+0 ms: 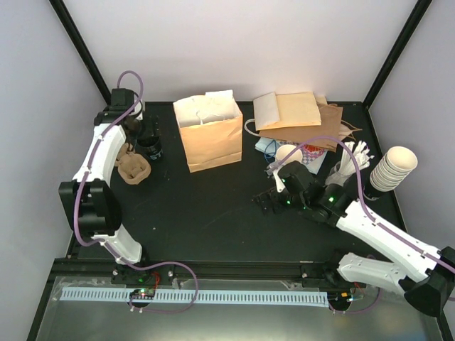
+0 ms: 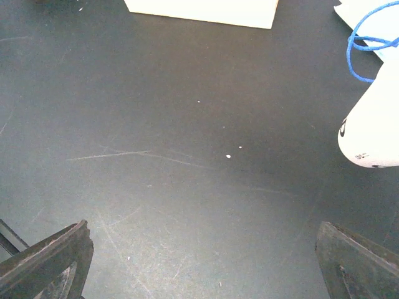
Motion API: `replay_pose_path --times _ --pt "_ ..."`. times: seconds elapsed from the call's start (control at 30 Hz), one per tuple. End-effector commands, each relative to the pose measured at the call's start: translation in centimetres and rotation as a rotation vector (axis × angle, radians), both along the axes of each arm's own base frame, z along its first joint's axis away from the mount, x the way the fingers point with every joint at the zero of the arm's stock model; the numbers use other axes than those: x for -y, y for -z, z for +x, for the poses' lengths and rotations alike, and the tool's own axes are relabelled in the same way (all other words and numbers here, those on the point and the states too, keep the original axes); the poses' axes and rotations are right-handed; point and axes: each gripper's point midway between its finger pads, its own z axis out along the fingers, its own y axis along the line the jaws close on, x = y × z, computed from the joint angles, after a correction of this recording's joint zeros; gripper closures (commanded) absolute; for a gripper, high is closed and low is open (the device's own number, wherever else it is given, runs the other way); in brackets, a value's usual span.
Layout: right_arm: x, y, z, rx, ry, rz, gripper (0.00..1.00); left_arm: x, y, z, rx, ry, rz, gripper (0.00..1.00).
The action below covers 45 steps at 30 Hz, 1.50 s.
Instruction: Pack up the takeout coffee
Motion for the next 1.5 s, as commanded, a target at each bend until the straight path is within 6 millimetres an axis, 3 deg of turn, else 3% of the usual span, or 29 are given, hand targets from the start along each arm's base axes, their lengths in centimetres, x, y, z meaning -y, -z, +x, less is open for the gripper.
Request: replay_pose_path --times 0.0,0.4,0.63,0.87,1.13,1.23,1.47 --pt "-0.2 -1.8 0.2 0.049 -0.017 0.037 0.0 -1.7 -1.3 1.4 0.023 0.008 0.114 0.08" --pt "-0.9 -4.0 1.1 0.1 -0.022 0.062 0.0 -1.3 -0.5 2.5 0.022 0.02 0.083 0.09" --pt "-1.4 -4.8 1.3 0.095 -0.025 0.071 0.0 -1.3 1.3 2.4 0.004 0.043 0.08 0.23" --pt "-0.6 -5.2 1.1 0.106 0.005 0.079 0.0 -2.0 1.6 2.5 -0.004 0.027 0.093 0.31" --pt "0.1 -6.2 1.1 0.137 0.031 0.091 0.0 -2.3 2.1 3.1 -0.006 0.026 0.038 0.51" --pt "0.2 -6.1 1.2 0.141 0.03 0.071 0.0 -2.3 2.3 3.2 -0.011 0.029 0.033 0.53" --pt "0.7 -5.7 1.3 0.147 0.037 0.04 0.0 -0.6 3.5 3.7 -0.031 0.094 -0.049 0.59"
